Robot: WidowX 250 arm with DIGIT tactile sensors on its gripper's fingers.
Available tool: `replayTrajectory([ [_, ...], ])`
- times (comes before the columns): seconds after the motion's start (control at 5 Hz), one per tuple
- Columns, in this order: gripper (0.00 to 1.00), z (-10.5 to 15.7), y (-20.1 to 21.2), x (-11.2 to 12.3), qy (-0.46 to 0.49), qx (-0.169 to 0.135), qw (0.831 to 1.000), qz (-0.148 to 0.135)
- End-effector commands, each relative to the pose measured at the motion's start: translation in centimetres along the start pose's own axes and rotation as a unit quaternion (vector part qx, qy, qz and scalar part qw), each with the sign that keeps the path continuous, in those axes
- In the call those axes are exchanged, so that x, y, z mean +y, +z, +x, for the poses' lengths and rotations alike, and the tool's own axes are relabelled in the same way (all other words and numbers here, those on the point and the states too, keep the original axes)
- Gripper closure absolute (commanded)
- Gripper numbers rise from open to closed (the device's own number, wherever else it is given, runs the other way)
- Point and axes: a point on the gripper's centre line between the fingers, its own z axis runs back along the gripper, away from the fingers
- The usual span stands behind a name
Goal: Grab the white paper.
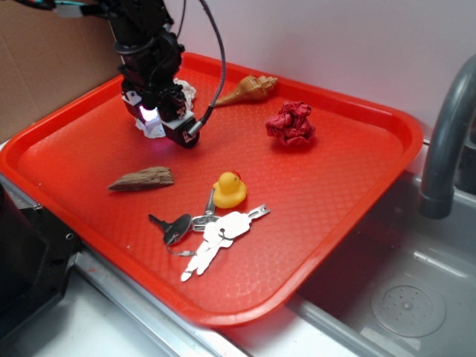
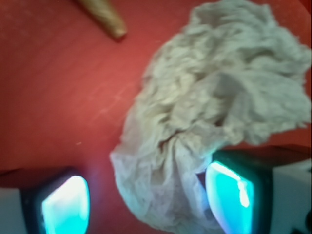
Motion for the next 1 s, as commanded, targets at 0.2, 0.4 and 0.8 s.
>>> replayTrajectory([
  [0.2, 1.0, -4.6, -0.9, -1.8, -0.013, 0.036, 0.999, 0.013],
  [0.4, 1.0, -5.7, 0.0, -2.0, -0.014, 0.046, 0.999, 0.022],
  [0.8, 1.0, -7.7, 9.1, -1.5, 0.038, -0.036, 0.998, 0.034],
])
